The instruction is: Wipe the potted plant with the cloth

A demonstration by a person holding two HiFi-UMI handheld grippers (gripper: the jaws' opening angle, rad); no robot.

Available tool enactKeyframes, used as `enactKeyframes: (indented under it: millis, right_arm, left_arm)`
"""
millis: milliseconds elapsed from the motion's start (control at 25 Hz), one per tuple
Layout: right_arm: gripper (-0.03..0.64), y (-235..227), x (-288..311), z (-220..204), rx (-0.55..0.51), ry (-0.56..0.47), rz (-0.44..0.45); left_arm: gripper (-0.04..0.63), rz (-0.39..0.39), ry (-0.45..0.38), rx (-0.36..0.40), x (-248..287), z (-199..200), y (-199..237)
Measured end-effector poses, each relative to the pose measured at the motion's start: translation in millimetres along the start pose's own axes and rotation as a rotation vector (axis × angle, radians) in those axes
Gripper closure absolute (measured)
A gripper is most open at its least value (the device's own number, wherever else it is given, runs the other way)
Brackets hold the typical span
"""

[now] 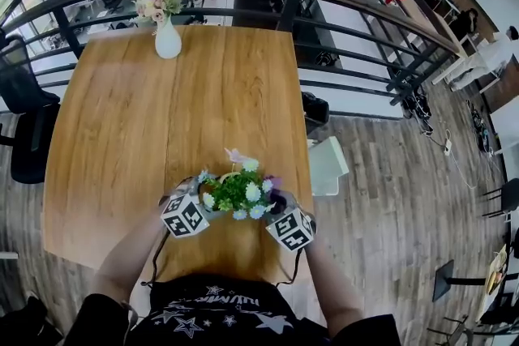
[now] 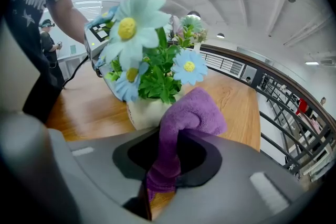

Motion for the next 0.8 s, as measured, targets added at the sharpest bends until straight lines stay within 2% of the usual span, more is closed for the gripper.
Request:
enactKeyframes:
  millis: [240,480,800]
  right_arm:
    - [0.531,6,3,-3,-0.049,0.013,0.013]
    - [0.532,14,0,-6,-0.031,0.024,0.026]
    - [0.532,30,-2,-6,0.062,-0.019,0.045]
  left_arm:
    - [0.212,0.005,0.013,-0.021,0,-3,0]
    - [0.213,0.035,0.042,-0.072,-2,-3,-2]
    - [0.213,0.148,0.048,-0.22,-1,-2,-10]
Point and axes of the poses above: the fingertips, and each gripper's own axes: x forward along the fingers, y to its left, z out of its top, the point moved 1 cm from there along -x, backward along the fingers, and after that the axes turned 10 degrees about y, right-handed, at the moved point
